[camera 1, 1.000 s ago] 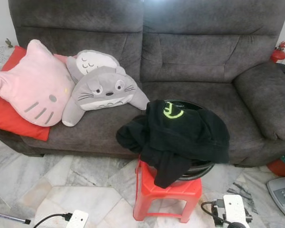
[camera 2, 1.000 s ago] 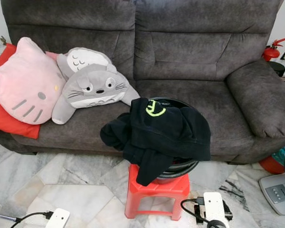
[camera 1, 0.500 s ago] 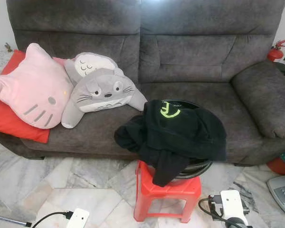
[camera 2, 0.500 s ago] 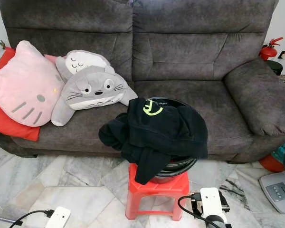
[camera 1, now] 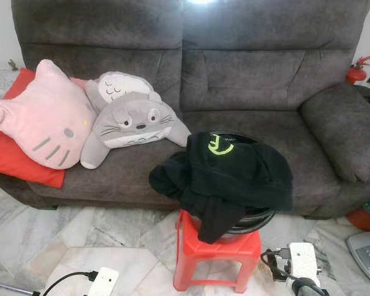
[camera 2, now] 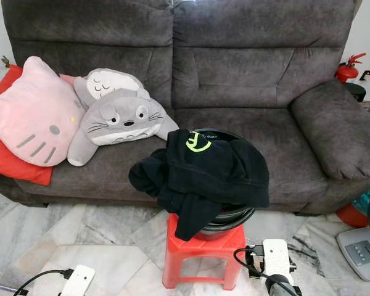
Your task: Hang hanger
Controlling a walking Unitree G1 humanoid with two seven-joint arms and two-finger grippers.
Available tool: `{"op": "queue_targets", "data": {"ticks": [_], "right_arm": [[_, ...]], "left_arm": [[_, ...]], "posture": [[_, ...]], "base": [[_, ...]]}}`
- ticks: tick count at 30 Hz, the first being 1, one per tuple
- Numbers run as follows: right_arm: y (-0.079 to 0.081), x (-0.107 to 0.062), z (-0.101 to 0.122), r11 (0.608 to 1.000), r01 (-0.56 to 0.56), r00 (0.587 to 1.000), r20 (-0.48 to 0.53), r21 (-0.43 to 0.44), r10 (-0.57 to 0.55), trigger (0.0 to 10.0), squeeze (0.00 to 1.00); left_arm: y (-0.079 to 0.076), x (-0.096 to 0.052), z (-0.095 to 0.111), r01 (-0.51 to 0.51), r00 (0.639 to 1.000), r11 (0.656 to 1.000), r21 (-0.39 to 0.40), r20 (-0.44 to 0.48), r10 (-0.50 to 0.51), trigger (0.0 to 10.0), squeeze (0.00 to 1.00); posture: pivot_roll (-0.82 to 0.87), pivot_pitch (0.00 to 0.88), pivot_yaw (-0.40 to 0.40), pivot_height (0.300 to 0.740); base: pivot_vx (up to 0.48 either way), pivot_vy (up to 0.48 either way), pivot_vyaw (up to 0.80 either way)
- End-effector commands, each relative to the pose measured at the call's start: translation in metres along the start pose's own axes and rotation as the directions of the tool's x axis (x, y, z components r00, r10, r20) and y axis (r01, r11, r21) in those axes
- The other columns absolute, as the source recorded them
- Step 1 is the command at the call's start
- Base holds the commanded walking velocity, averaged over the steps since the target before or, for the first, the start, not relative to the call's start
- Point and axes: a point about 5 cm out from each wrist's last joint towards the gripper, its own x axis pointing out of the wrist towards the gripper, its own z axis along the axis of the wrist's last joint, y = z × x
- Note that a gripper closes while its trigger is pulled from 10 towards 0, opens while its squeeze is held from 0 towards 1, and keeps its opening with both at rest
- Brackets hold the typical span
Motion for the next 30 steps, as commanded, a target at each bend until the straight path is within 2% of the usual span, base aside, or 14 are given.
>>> {"op": "queue_targets", "data": {"ticks": [1,11,18,23,24,25,26,27,30], "right_arm": [[0.0,0.0,-0.001,0.999,-0.018,1.0,-0.019,0.028,0.018,10.0,0.0],[-0.001,0.0,-0.001,0.992,-0.093,0.995,-0.046,-0.08,0.089,10.0,0.0],[-0.002,-0.003,-0.004,0.991,-0.088,0.996,-0.042,-0.102,0.084,10.0,0.0],[-0.008,-0.005,0.0,0.983,-0.016,0.999,0.026,-0.185,0.021,10.0,0.0],[0.006,-0.019,0.015,0.978,-0.026,0.972,0.224,-0.208,0.074,10.0,0.0],[0.019,-0.039,0.034,0.976,-0.03,0.921,0.373,-0.217,0.111,10.0,0.0],[0.028,-0.059,0.05,0.976,-0.026,0.873,0.47,-0.217,0.128,10.0,0.0],[0.032,-0.072,0.06,0.976,-0.022,0.844,0.519,-0.217,0.134,10.0,0.0],[0.037,-0.075,0.066,0.974,-0.039,0.837,0.525,-0.223,0.154,10.0,0.0]], "left_arm": [[-0.002,0.0,0.0,-0.001,1.0,1.0,-0.007,-0.013,0.001,10.0,0.0],[-0.004,0.0,-0.004,-0.015,1.0,0.999,-0.039,-0.024,0.015,10.0,0.0],[-0.002,-0.001,-0.009,-0.025,0.999,0.999,-0.04,-0.038,0.024,10.0,0.0],[-0.003,-0.001,-0.013,-0.027,0.999,0.999,-0.034,-0.046,0.025,10.0,0.0],[-0.003,-0.001,-0.014,-0.026,0.999,0.999,-0.032,-0.049,0.024,10.0,0.0],[-0.003,-0.001,-0.015,-0.025,0.998,0.999,-0.03,-0.05,0.023,10.0,0.0],[-0.003,-0.001,-0.015,-0.024,0.998,0.999,-0.029,-0.05,0.023,10.0,0.0],[-0.003,-0.002,-0.016,-0.024,0.998,0.999,-0.028,-0.051,0.022,10.0,0.0],[-0.003,-0.002,-0.017,-0.023,0.998,0.999,-0.027,-0.051,0.022,10.0,0.0]], "posture": [[-0.18,0.0,-0.036,0.74],[-0.16,0.0,-0.055,0.74],[-0.18,0.03,-0.051,0.74],[-0.19,0.038,-0.052,0.74],[-0.2,0.041,-0.054,0.74],[-0.2,0.043,-0.055,0.74],[-0.2,0.043,-0.055,0.74],[-0.2,0.046,-0.056,0.74],[-0.2,0.054,-0.058,0.74]], "base": [[0.0,0.0,0.0],[0.0,0.0,0.0],[0.0,0.0,0.0],[0.0,0.0,0.0],[0.0,0.0,0.0],[0.0,0.0,0.0],[0.0,0.0,0.0],[0.0,0.0,0.0],[0.0,0.0,0.0]]}}
